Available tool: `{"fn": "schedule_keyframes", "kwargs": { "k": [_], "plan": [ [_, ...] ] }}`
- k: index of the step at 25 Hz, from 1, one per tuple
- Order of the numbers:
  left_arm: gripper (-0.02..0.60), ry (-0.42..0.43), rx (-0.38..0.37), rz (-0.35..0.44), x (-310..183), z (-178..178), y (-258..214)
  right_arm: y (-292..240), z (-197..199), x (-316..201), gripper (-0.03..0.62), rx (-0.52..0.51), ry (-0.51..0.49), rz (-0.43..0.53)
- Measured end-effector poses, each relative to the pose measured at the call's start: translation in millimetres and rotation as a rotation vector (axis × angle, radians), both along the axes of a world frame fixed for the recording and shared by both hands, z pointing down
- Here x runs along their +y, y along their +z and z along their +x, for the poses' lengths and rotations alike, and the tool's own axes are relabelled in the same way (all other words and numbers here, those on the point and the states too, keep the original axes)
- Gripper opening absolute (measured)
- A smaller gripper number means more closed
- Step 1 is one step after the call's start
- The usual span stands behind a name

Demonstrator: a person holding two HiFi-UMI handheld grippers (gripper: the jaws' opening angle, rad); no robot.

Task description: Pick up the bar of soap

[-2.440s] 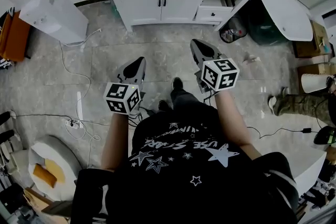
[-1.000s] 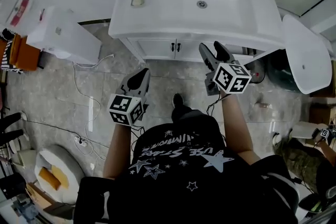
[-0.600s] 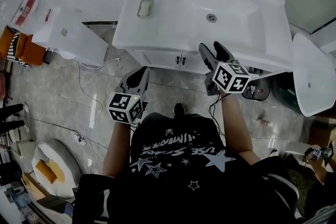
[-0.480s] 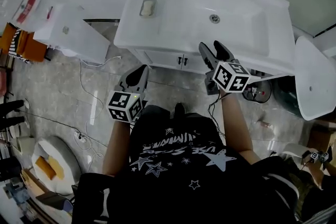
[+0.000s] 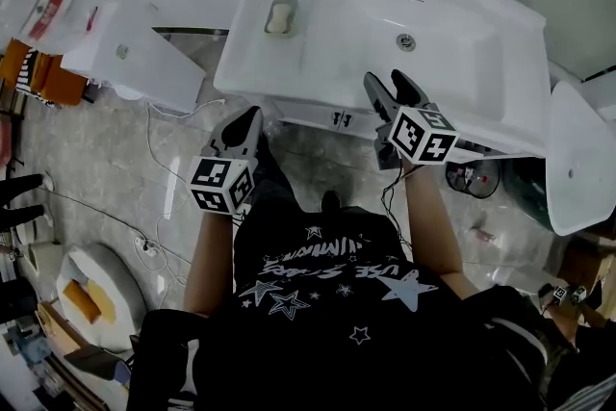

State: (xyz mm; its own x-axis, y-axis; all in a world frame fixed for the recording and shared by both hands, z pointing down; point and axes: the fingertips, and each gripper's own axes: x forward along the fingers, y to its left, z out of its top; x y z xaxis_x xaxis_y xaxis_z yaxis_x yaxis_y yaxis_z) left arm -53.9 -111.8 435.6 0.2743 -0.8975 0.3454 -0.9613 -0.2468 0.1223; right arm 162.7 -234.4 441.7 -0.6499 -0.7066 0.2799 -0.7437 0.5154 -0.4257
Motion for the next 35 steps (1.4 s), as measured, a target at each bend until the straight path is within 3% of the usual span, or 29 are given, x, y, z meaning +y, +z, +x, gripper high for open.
{"fn": "schedule_keyframes", "kwargs": {
  "k": [8,16,25,30,35],
  "plan": [
    [0.009,0.041,-0.008,0.008,-67,-40,2,7,-42,-44,0.272,0.035,0.015,-0.020],
    [0.009,0.091,0.004,-0.015,-133,-107,10,19,-122,-88,0.257,0.088,0.016,-0.065],
    [0.009,0.227,0.048,-0.092,-199,-147,31,60,-214,-124,0.230,0.197,-0.018,-0.272],
    [0.009,0.280,0.070,-0.114,-227,-166,42,86,-238,-140,0.230,0.267,0.018,-0.393],
    [0.009,0.309,0.100,-0.138,-242,-181,52,102,-252,-152,0.215,0.334,0.061,-0.448]
  ]
}}
